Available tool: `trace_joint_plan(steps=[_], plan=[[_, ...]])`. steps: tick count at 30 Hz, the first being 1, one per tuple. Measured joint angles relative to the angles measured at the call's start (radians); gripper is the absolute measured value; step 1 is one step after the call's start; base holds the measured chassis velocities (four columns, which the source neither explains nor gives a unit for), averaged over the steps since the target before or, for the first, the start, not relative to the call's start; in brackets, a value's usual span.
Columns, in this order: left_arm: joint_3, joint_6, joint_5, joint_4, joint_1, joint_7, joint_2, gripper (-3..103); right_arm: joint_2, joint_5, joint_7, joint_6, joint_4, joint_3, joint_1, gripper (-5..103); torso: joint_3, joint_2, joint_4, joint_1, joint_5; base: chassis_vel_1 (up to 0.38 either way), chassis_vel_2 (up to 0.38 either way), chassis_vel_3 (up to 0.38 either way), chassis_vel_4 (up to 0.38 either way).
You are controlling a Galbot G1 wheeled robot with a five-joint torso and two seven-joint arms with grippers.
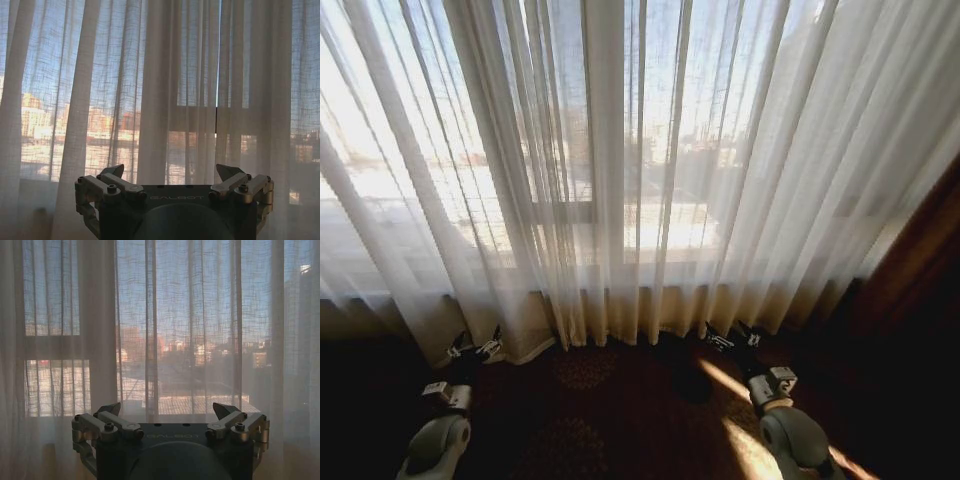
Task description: Open the curtains by pulling them apart, changing their state from closed to fully open.
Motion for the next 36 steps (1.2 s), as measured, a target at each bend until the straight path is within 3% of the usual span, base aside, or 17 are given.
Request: trace_joint_plan(steps=[20,36], plan=[[0.0,0.0,0.0,0.0,0.0,0.0,0.0,100,0.001,0.001,-0.012,0.014,0.004,0.006,-0.012,100,0.0,0.0,0.0,0.0,0.0,-0.008,0.028,0.008,-0.03],[0.0,0.0,0.0,0.0,0.0,0.0,0.0,100,-0.001,0.001,-0.022,0.021,-0.007,0.01,-0.007,100,0.0,0.0,0.0,0.0,0.0,-0.138,0.304,0.135,-0.309]])
